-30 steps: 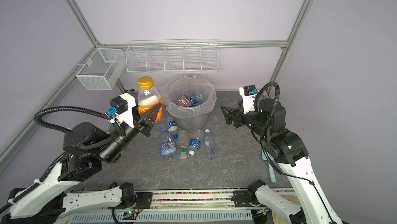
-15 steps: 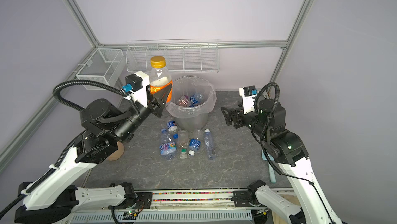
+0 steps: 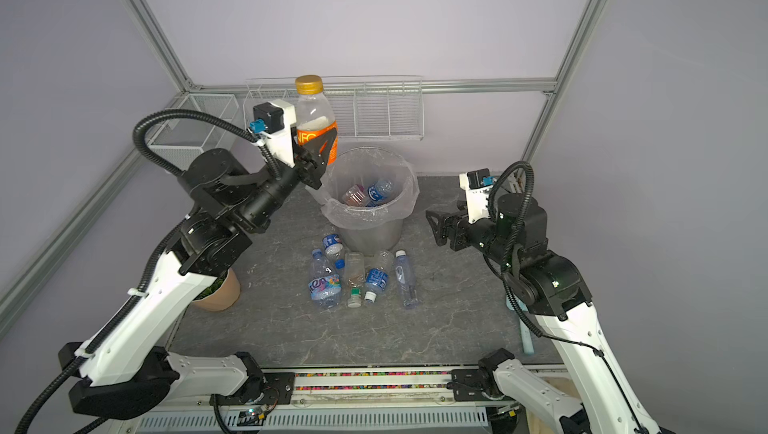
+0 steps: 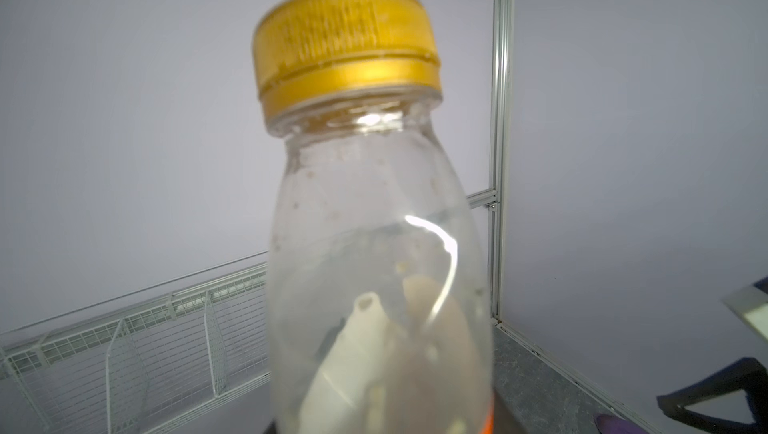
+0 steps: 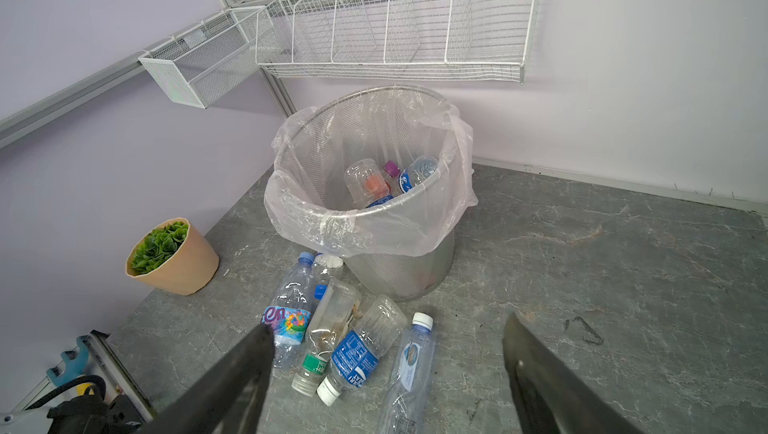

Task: Throw the plastic bottles in the bin
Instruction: 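Lift the orange NFC bottle with the left gripper up over the bin, then open the left gripper over the bin to drop the orange bottle, then lower the right gripper to the clear bottle with white cap while the left withdraws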

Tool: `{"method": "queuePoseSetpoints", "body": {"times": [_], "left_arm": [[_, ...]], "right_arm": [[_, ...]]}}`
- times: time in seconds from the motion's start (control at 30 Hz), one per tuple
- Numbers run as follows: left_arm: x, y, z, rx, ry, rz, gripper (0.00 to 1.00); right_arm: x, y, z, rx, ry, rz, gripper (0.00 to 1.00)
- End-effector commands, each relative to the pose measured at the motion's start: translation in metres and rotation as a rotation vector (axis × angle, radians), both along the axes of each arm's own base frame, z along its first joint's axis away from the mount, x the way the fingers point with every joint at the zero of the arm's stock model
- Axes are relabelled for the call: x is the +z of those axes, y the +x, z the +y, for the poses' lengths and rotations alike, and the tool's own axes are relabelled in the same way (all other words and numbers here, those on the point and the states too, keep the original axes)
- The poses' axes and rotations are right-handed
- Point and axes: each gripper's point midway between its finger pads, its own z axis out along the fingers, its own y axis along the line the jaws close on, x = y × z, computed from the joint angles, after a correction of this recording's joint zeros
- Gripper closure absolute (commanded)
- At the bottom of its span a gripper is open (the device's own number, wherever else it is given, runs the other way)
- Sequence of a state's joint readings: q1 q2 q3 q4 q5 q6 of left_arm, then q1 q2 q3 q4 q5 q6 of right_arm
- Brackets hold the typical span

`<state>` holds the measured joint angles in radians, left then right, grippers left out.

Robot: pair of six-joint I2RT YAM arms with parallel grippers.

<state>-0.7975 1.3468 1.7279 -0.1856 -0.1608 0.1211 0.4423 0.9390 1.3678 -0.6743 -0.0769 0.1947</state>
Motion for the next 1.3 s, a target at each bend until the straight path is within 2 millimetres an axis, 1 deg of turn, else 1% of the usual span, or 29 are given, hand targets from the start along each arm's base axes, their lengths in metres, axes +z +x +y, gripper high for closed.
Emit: {"method": "queuePoseSetpoints", "body": {"times": [0.0,0.03,0.1,0.13,0.17,0.2,0.23,0.27,0.3,0.37,0.4,0.43,0.53,0.63,0.73,0.87,0.97,1.07,1.17,1.27], "left_arm": [[-0.075,0.042,-0.038,-0.059,0.063,0.185,0.79],[-0.103,0.06,-0.044,-0.04,0.103,0.245,0.79],[-0.151,0.088,-0.042,0.026,0.156,0.37,0.78],[-0.165,0.098,-0.037,0.06,0.161,0.43,0.66],[-0.168,0.099,-0.034,0.073,0.159,0.463,0.37],[-0.158,0.096,-0.033,0.071,0.151,0.461,0.19],[-0.142,0.091,-0.03,0.06,0.125,0.437,0.13],[-0.126,0.085,-0.025,0.061,0.088,0.406,0.04],[-0.107,0.078,-0.018,0.062,0.044,0.367,0.01],[-0.077,0.062,-0.005,0.057,-0.02,0.302,0.01],[-0.065,0.055,0.002,0.054,-0.042,0.28,0.01],[-0.057,0.049,0.006,0.05,-0.057,0.272,0.01],[-0.044,0.032,0.015,0.029,-0.082,0.266,0.01],[-0.036,0.018,0.025,0.017,-0.099,0.257,0.01],[-0.032,0.007,0.033,0.011,-0.121,0.251,0.01],[-0.037,-0.003,0.041,0.006,-0.14,0.27,0.01],[-0.043,-0.011,0.048,0.007,-0.153,0.279,0.01],[-0.056,-0.017,0.057,0.027,-0.158,0.283,0.01],[-0.074,-0.021,0.066,0.055,-0.149,0.306,0.01],[-0.097,-0.028,0.074,0.063,-0.156,0.34,0.0]], "right_arm": [[0.002,-0.002,0.001,0.008,0.026,-0.004,0.12],[0.002,-0.003,0.0,0.008,0.027,-0.006,0.12],[0.002,-0.006,0.0,0.011,0.029,-0.003,0.12],[0.002,-0.008,-0.001,0.011,0.027,-0.004,0.12],[0.001,-0.009,-0.003,0.009,0.021,-0.005,0.12],[0.001,-0.01,-0.005,0.001,0.012,-0.008,0.12],[0.0,-0.011,-0.008,-0.008,0.002,-0.011,0.12],[-0.001,-0.011,-0.009,-0.016,-0.005,-0.012,0.12],[-0.001,-0.011,-0.01,-0.018,-0.005,-0.013,0.12],[-0.002,-0.01,-0.009,-0.018,0.002,-0.007,0.12],[-0.003,-0.009,-0.008,-0.018,0.011,-0.004,0.12],[-0.003,-0.008,-0.008,-0.017,0.018,-0.001,0.12],[-0.007,-0.005,-0.008,-0.032,0.031,0.012,0.12],[-0.012,-0.003,-0.009,-0.047,0.031,0.03,0.12],[-0.018,-0.001,-0.011,-0.062,0.019,0.061,0.12],[-0.027,0.003,-0.01,-0.075,0.008,0.107,0.12],[-0.043,0.008,-0.004,-0.065,0.003,0.17,0.12],[-0.066,0.014,0.003,-0.051,-0.013,0.254,0.12],[-0.088,0.018,0.007,-0.047,-0.03,0.321,0.12],[-0.109,0.021,0.009,-0.06,-0.034,0.383,0.12]]}}
